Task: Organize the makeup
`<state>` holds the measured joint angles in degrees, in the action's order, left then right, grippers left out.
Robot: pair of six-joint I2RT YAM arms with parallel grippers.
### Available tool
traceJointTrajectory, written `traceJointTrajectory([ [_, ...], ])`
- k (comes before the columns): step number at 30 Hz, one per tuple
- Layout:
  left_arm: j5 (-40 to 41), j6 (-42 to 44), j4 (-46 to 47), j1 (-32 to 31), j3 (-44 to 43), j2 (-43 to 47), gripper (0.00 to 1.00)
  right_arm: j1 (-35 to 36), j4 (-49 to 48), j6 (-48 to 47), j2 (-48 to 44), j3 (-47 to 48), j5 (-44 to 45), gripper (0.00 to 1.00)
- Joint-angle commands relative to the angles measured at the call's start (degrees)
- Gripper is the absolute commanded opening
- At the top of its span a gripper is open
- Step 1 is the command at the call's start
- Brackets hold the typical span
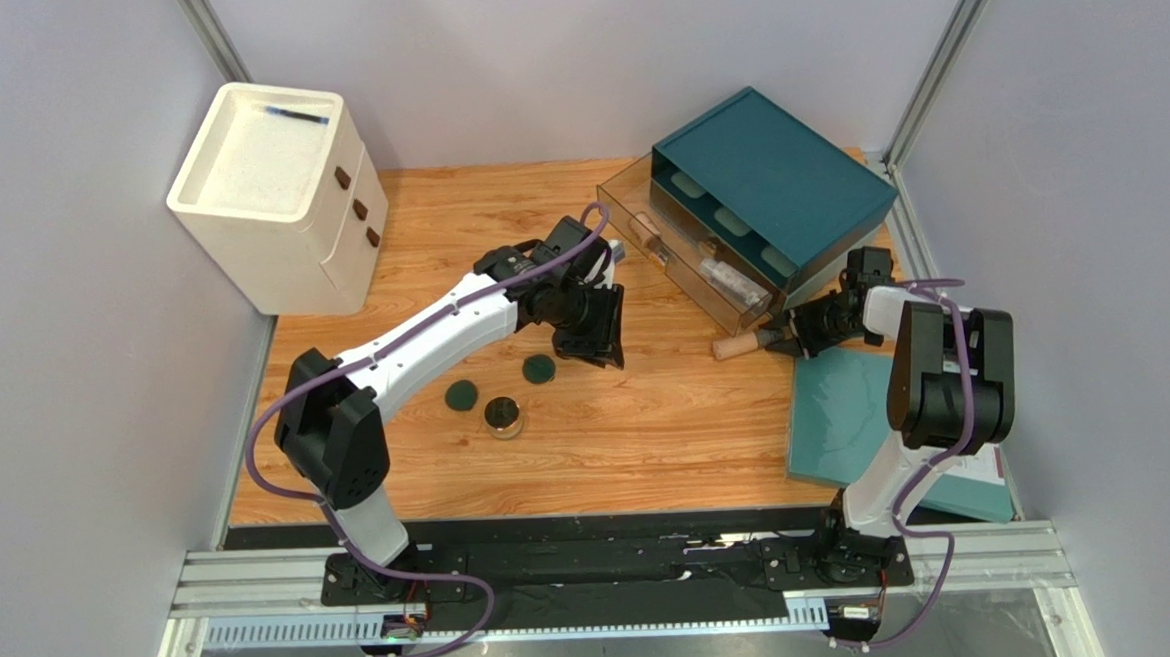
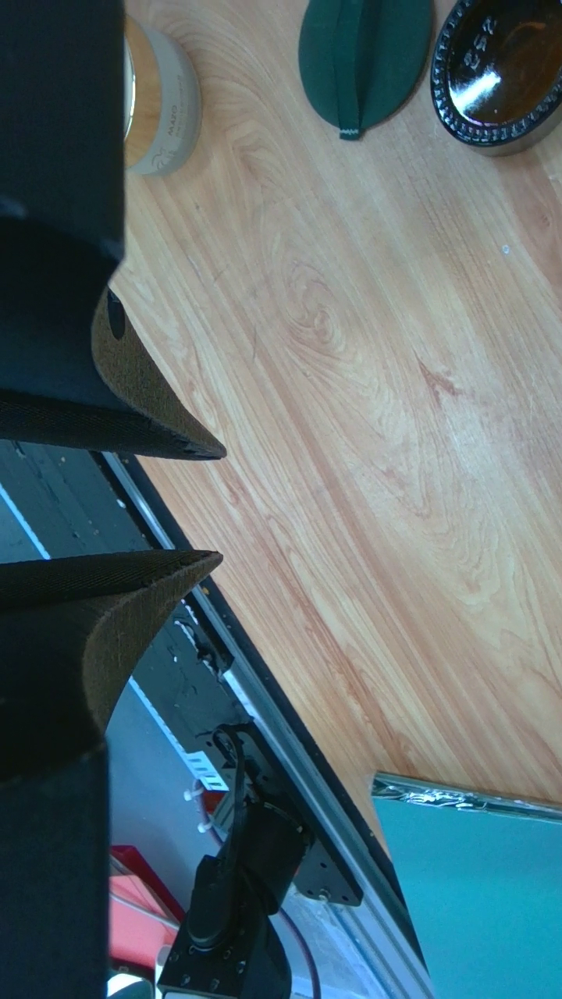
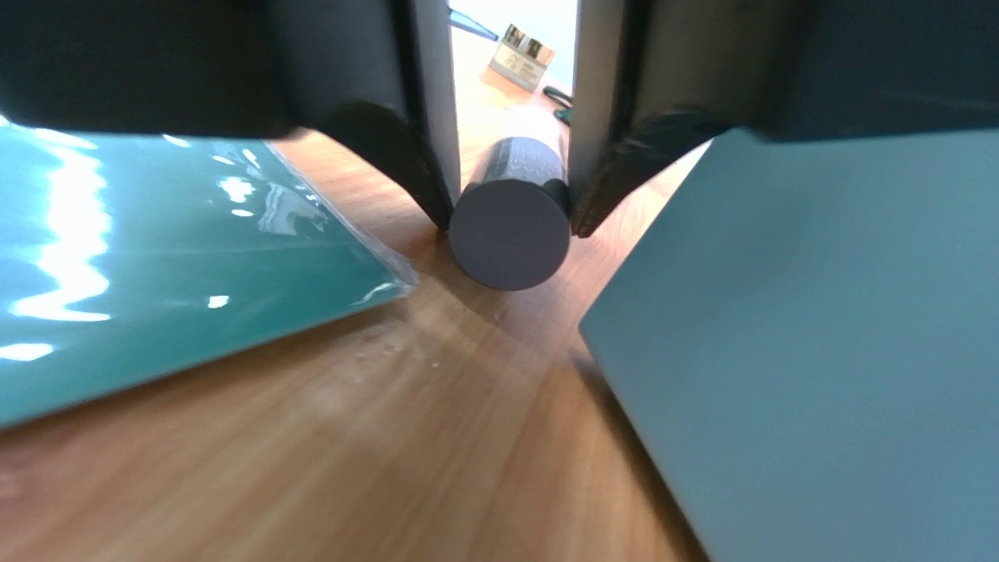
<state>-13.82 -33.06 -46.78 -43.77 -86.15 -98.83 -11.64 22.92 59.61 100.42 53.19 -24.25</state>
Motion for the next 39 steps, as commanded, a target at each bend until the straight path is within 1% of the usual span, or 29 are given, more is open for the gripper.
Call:
traceJointTrajectory([
  [1,1.7,0.89,-0.24,0.44,0.63,4.34,0.4,0.65,-0.33,-3.53,1.71,-2.21,1.31,0.15],
  [3,1.7,0.72,-0.15,0.44,0.98,4.34,0.4,0.65,0.2,-4.59,1.01,-2.82,0.87,0.04],
  [4,1.7,0.63,-0.06,0.44,1.16,4.43,0.4,0.65,0.46,-5.55,-0.04,-3.09,0.87,0.0],
  [14,1.87,0.28,0.38,0.44,2.3,4.7,0.4,0.65,6.17,-10.57,-8.74,-2.91,-1.14,0.0],
  [19,1.87,0.19,0.47,0.53,2.65,4.52,0.39,0.65,6.97,-10.48,-17.09,-2.65,-3.08,0.0],
  [21,1.87,0.1,0.73,0.53,2.74,4.52,0.4,0.65,8.1,-11.44,-20.59,-1.43,-3.96,0.0],
  [26,1.78,0.1,0.99,0.53,3.0,4.26,0.39,0.74,14.85,-14.96,-25.18,2.79,-4.05,0.0],
  [29,1.69,0.1,1.17,0.53,3.0,4.08,0.4,0.65,16.54,-15.76,-27.82,4.29,-5.45,0.0],
  [34,2.14,0.19,1.17,0.53,3.0,4.26,0.39,0.65,14.54,-14.36,-30.72,5.43,-8.09,0.0],
  [39,2.58,0.71,0.64,0.61,3.0,4.61,0.39,0.65,10.84,-11.72,-29.59,10.08,-8.8,0.0],
])
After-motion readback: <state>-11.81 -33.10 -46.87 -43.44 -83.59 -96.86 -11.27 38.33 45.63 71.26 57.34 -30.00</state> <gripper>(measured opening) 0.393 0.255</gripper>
